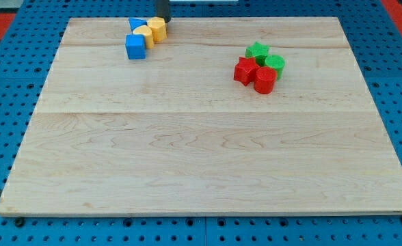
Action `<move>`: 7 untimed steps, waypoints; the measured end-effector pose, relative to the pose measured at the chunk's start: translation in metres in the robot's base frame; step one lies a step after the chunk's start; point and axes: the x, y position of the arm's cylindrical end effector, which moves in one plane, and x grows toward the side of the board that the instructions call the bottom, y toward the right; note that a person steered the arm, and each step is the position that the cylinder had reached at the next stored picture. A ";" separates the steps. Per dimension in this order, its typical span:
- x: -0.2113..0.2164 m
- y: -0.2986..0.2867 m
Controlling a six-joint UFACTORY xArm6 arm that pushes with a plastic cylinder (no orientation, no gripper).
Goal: Move green star along with red circle into red star
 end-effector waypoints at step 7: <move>0.145 -0.052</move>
